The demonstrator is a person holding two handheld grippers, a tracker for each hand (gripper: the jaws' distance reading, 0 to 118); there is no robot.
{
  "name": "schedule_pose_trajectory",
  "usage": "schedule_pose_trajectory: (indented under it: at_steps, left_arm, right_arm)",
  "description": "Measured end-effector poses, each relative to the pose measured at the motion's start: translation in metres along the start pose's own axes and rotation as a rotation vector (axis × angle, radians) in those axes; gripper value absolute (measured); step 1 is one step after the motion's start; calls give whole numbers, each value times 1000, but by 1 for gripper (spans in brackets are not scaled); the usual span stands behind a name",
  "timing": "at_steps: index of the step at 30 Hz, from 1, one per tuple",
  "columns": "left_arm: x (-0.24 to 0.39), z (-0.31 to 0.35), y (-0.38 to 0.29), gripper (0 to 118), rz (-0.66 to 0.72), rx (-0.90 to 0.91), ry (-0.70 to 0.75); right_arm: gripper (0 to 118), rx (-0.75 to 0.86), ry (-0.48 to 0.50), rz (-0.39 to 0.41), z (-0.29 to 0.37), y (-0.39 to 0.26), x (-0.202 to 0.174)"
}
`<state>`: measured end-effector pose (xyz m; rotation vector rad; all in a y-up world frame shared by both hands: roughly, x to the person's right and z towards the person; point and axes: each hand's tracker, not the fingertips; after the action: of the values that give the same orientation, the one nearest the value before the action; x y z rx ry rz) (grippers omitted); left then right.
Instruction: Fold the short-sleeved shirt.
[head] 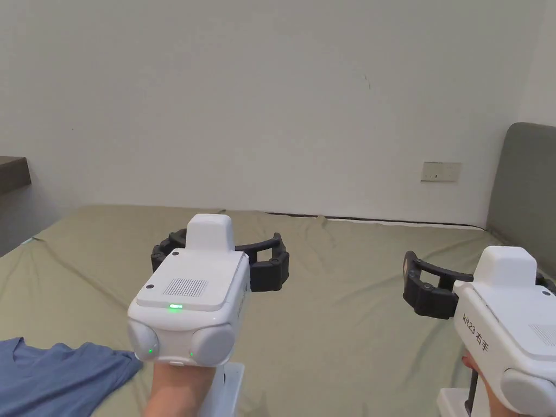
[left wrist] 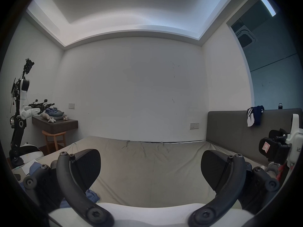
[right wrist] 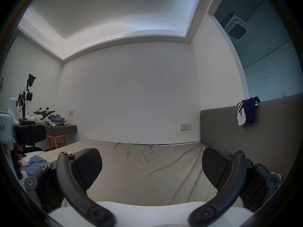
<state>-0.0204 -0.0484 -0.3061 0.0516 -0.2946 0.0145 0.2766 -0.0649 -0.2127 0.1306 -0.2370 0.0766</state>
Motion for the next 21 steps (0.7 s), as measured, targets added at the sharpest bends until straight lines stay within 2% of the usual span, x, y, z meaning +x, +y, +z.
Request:
schedule_pose_trajectory:
  at_steps: [7, 11, 21]
  left_arm:
    - [5, -1, -3, 118, -83, 3, 23]
    - [2, -1, -5, 118, -35, -10, 15]
    - [-2, -1, -1, 118, -27, 3, 38]
  right_arm:
    - [118, -4, 1, 35, -1, 1, -4]
    - [118, -7, 7, 41, -3, 0, -5]
    - [118, -5, 0, 43, -4, -2, -4]
